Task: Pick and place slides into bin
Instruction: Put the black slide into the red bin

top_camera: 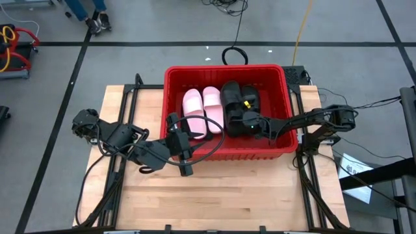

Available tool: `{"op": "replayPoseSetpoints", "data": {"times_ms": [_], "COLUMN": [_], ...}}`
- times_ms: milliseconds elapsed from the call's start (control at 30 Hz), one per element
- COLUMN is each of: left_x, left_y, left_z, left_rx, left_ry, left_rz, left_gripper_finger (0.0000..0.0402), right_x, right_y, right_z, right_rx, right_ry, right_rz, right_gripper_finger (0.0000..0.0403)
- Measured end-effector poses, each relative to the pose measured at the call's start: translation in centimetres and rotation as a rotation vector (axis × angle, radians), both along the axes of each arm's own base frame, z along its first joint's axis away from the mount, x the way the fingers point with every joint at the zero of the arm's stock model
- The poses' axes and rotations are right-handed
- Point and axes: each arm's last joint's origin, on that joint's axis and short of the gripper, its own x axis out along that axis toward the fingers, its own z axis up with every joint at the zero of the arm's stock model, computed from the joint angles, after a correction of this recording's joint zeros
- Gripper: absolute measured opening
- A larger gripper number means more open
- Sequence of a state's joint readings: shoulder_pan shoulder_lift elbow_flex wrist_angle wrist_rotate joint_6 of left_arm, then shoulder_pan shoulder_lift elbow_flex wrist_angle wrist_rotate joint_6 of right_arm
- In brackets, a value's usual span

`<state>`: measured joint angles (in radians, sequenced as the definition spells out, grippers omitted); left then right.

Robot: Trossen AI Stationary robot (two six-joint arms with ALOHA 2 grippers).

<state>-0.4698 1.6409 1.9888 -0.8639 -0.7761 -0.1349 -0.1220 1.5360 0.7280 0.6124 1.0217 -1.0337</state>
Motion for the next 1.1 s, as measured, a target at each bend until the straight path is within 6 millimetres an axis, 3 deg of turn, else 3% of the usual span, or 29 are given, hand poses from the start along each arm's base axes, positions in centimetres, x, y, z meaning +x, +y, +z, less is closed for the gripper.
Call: {"op": "replayPoseSetpoints", "data": {"times_ms": [433, 900, 1100], "left_x": [0.0, 0.0, 0.0], "left_y": [-0.1, -0.2, -0.2], "left_z": [0.0, -0.1, -0.1], "left_rx": [-0.02, -0.028, -0.028], "left_ry": [0.009, 0.013, 0.013], "left_rz": [-0.037, -0.053, -0.053], "left_gripper_finger": [0.0113, 0.0113, 0.0113], "right_x": [0.2, -0.1, -0.1], "right_y": [2.5, 0.3, 0.7], "right_z": [0.1, -0.2, -0.2], "right_rx": [-0.022, 0.075, 0.077], "right_ry": [-0.008, -0.152, -0.183], "right_rz": [0.013, -0.043, -0.062], "right_gripper_finger": [0.0172, 0.0165, 0.0171]}}
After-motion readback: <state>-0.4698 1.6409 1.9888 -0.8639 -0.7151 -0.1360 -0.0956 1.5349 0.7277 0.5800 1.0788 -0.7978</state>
